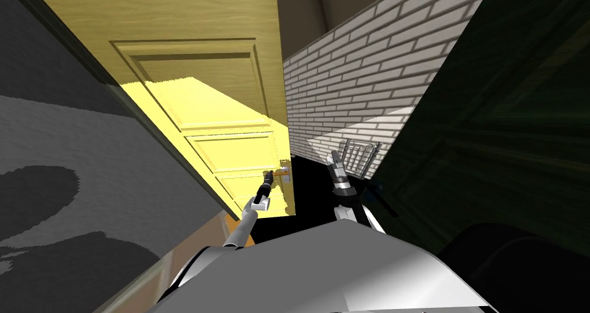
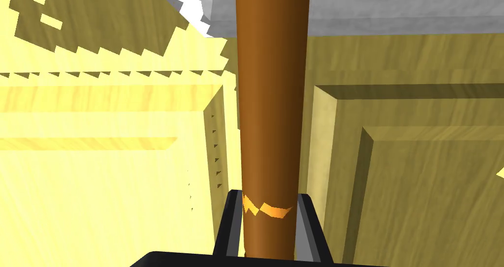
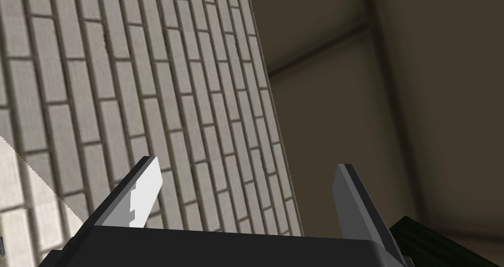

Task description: Push the door open

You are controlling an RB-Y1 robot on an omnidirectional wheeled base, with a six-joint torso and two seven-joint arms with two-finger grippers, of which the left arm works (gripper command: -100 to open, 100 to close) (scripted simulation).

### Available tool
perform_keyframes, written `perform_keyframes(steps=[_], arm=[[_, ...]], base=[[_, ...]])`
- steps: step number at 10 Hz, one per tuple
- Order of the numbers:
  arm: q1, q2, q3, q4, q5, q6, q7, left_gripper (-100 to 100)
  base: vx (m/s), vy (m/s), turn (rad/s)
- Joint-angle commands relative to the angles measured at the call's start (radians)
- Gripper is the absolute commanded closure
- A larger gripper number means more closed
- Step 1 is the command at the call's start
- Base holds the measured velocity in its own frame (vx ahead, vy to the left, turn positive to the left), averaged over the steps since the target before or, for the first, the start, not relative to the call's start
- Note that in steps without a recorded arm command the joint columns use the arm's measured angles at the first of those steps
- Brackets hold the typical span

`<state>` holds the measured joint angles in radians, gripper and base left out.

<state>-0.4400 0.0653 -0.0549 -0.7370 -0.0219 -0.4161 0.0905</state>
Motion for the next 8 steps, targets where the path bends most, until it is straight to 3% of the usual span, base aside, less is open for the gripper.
perform_keyframes(steps=[1,4,6,7,8], arm=[[-0.007,0.022,0.009,0.013,0.012,-0.013,-0.011,100],[-0.005,0.028,0.003,0.01,0.024,-0.011,-0.024,100],[-0.003,0.031,-0.003,0.006,0.037,-0.01,-0.038,100],[-0.006,0.027,-0.005,0.004,0.067,-0.008,-0.065,-100],[-0.007,0.026,-0.005,0.005,0.081,-0.01,-0.079,-100]], base=[[0.182,-0.011,0.164],[0.153,-0.026,0.117],[0.16,0.003,0.237],[0.034,0.009,-0.052],[-0.093,0.034,-0.094]])
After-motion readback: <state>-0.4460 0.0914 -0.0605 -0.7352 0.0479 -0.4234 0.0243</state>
